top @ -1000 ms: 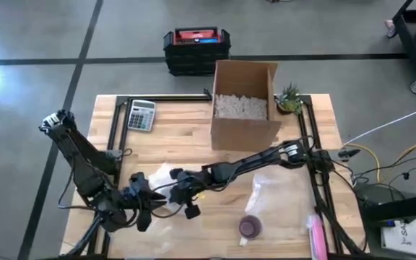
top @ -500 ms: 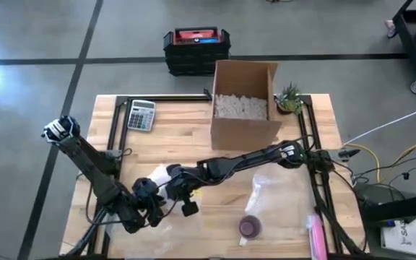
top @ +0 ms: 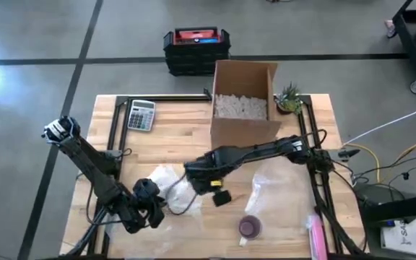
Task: Wrap mug
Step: Wrap the orange patterned mug with the left transparent bubble wrap
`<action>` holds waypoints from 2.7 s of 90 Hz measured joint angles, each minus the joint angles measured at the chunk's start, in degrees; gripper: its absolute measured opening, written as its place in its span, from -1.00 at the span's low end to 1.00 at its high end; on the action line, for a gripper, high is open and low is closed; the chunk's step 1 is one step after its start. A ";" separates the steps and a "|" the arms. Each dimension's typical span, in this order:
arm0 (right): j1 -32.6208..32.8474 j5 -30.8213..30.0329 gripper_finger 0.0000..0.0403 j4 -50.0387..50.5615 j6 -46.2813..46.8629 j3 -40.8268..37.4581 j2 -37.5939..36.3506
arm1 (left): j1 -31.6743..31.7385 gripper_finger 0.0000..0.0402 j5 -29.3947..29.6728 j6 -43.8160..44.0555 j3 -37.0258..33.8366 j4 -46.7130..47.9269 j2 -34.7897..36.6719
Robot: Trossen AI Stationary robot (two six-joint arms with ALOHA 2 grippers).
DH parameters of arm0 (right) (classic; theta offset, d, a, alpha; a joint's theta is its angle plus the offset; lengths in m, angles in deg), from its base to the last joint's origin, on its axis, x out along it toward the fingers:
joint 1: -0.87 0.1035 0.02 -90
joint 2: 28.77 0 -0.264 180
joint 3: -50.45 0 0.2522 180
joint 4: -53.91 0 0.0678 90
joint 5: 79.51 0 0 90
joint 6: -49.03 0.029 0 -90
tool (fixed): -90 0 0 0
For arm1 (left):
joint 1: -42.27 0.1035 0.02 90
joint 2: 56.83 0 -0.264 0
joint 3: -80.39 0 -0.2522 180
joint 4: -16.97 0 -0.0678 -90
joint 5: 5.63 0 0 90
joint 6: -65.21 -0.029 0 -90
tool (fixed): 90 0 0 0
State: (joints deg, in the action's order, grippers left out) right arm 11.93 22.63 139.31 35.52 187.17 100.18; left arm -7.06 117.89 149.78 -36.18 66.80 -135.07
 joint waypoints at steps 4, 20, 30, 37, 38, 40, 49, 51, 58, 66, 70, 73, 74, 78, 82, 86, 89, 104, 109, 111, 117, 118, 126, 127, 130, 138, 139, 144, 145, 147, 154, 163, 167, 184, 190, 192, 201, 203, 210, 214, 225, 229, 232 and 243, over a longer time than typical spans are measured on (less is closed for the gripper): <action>0.73 2.34 -1.00 -5.02 0.26 -3.17 0.06 | 0.05 -0.63 0.00 0.00 0.00 -0.02 0.00; 3.63 4.47 -1.00 -26.93 2.00 -7.18 0.03 | 0.10 -0.63 0.00 -0.02 -0.02 -0.06 0.02; 3.63 4.24 -1.00 -36.03 2.32 -4.96 -0.28 | 0.12 -0.63 0.00 -0.02 -0.07 -0.06 0.02; 3.53 3.61 -1.00 -43.44 3.12 -4.46 -0.51 | 0.12 -0.63 -0.01 -0.02 -0.09 -0.04 0.02; 3.53 3.30 -1.00 -44.30 3.10 -4.47 -0.51 | 0.12 -0.63 -0.01 -0.02 -0.09 -0.04 0.02; 3.52 2.47 -1.00 -46.07 3.10 -4.61 -0.51 | 0.12 -0.63 0.00 -0.02 -0.09 -0.04 0.02; 3.15 -2.61 -1.00 -50.89 3.42 -5.29 1.28 | 0.12 -0.63 0.00 -0.02 -0.09 -0.06 0.02; 2.97 -3.38 -1.00 -50.80 3.46 -5.40 1.91 | 0.12 -0.63 0.00 -0.02 -0.09 -0.06 0.02; 2.02 -4.57 -1.00 -51.54 4.40 -5.50 4.66 | 0.12 -0.63 -0.03 -0.10 -0.09 -0.03 0.07; 1.00 -4.47 -1.00 -52.01 5.70 -5.49 6.88 | 0.14 -0.63 -2.09 -0.31 0.27 0.68 0.62; 0.58 -4.63 -1.00 -52.11 6.85 -5.31 7.52 | 0.13 -0.63 -4.09 -0.31 1.12 1.28 1.14; 0.33 -4.57 -1.00 -52.17 7.99 -5.27 7.71 | 0.07 -0.63 -5.90 -0.29 2.13 1.70 1.59; 0.29 -4.53 -1.00 -52.15 8.15 -5.27 7.73 | 0.02 -0.63 -6.18 -0.30 2.50 1.86 1.79; 0.14 -4.42 -1.00 -52.03 8.74 -5.27 7.75 | -0.20 -0.63 -6.42 -0.68 4.02 2.67 2.53; 0.14 -4.44 -1.00 -52.18 8.62 -5.27 7.78 | -0.37 -0.63 -5.39 -2.41 5.43 3.07 3.27; 0.16 -4.46 -1.00 -52.53 7.94 -5.21 7.80 | -0.36 -0.63 -2.94 -5.11 6.67 3.11 3.74; 0.16 -4.48 -1.00 -52.35 7.56 -5.05 7.75 | -0.19 -0.63 -0.79 -7.11 7.41 3.07 3.95; 0.18 -4.63 -1.00 -51.88 7.08 -4.42 7.69 | 0.52 -0.64 7.50 -11.93 6.82 3.16 3.74; 0.18 -4.61 -1.00 -51.74 7.08 -4.42 7.69 | 0.62 -0.64 5.74 -10.84 5.39 3.24 3.04; 0.18 -4.61 -1.00 -51.63 7.08 -4.42 7.69 | 0.62 -0.64 4.84 -10.01 4.71 3.29 2.75; 0.18 -4.61 -1.00 -51.31 7.08 -4.40 7.58 | 0.74 -0.64 3.91 -7.09 2.28 2.72 1.86; 0.16 -4.61 -1.00 -51.21 7.08 -4.40 7.48 | 0.73 -0.64 3.84 -6.50 1.86 2.64 1.73; 0.03 -4.70 -1.00 -49.11 6.60 -4.42 6.16 | 0.76 -0.64 2.36 -2.05 -1.38 1.37 0.80; 0.02 -4.73 -1.00 -48.83 6.39 -4.42 5.93 | 0.76 -0.64 2.15 -1.54 -1.73 1.13 0.74; -0.02 -4.77 -1.00 -48.06 5.56 -4.42 5.11 | 0.76 -0.64 1.78 -0.37 -2.47 0.38 0.72; -0.33 -5.09 -1.00 -45.13 2.50 -4.42 1.65 | 0.71 -0.64 0.61 0.53 -4.11 -2.13 0.79; -0.40 -5.10 -1.00 -44.95 2.06 -4.41 1.22 | 0.71 -0.64 0.55 0.45 -4.20 -2.43 0.79; -0.81 -6.36 -1.00 -44.05 0.38 -4.34 -0.83 | 0.74 -0.64 0.23 -0.18 -4.33 -3.44 0.79; -0.90 -6.94 -1.00 -43.76 0.23 -4.33 -1.23 | 0.75 -0.64 0.24 -0.32 -4.33 -3.59 0.79; -1.16 -8.10 -1.00 -43.20 -0.46 -4.33 -1.91 | 0.77 -0.64 0.25 -0.52 -4.31 -3.86 0.79; -2.47 -13.45 -1.00 -42.41 -3.11 -4.33 -3.35 | 0.78 -0.64 0.24 -1.19 -3.92 -4.12 0.79; -4.97 -16.59 -1.00 -43.07 -3.95 -4.59 -3.07 | 0.80 -0.64 0.05 -2.60 -2.95 -4.01 0.65; -6.09 -15.45 -1.00 -44.23 -3.07 -4.81 -1.88 | 0.86 -0.64 0.22 -3.57 -2.51 -3.98 0.58; -6.36 -1.90 -1.00 -43.73 2.23 -5.25 1.96 | 1.24 -0.64 1.23 -5.49 -1.57 -4.06 0.52; -4.21 -1.29 -1.00 -45.16 1.75 -4.93 1.65 | 1.58 -0.64 1.29 -5.53 -1.57 -4.09 0.54; -3.49 -1.19 -1.00 -45.20 1.45 -4.90 1.53 | 1.71 -0.64 1.31 -5.53 -1.57 -4.10 0.55; -0.76 -1.31 -1.00 -45.04 -0.33 -4.94 1.60 | 2.38 -0.64 1.40 -5.99 -1.57 -4.11 0.55; -0.30 -1.56 -1.00 -44.83 -0.81 -5.00 1.67 | 2.54 -0.64 1.40 -6.03 -1.57 -4.10 0.55; 0.97 -2.30 -1.00 -45.34 -1.48 -5.09 2.23 | 3.02 -0.64 1.52 -6.05 -1.57 -4.13 0.55; 1.28 -4.27 -1.00 -45.39 -1.49 -5.07 2.50 | 3.18 -0.64 1.53 -6.07 -1.57 -4.19 0.55; 0.75 -7.37 -1.00 -45.43 -1.39 -5.03 5.05 | 3.33 -0.64 0.99 -6.08 -1.57 -4.30 0.66; 0.47 -7.37 -1.00 -46.00 -1.07 -5.01 5.78 | 3.33 -0.64 0.17 -6.08 -1.52 -4.38 0.77; 0.30 -7.41 -1.00 -45.88 -0.71 -4.96 5.92 | 3.33 -0.64 -0.50 -6.08 -1.24 -4.12 0.88; 0.31 -7.72 -1.00 -46.24 0.02 -4.92 6.29 | 3.33 -0.66 -5.05 -7.10 2.01 -2.64 1.89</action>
State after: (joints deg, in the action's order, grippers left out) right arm 12.24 14.91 93.07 35.54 182.25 106.47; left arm -3.73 112.84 142.68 -34.17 64.16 -133.18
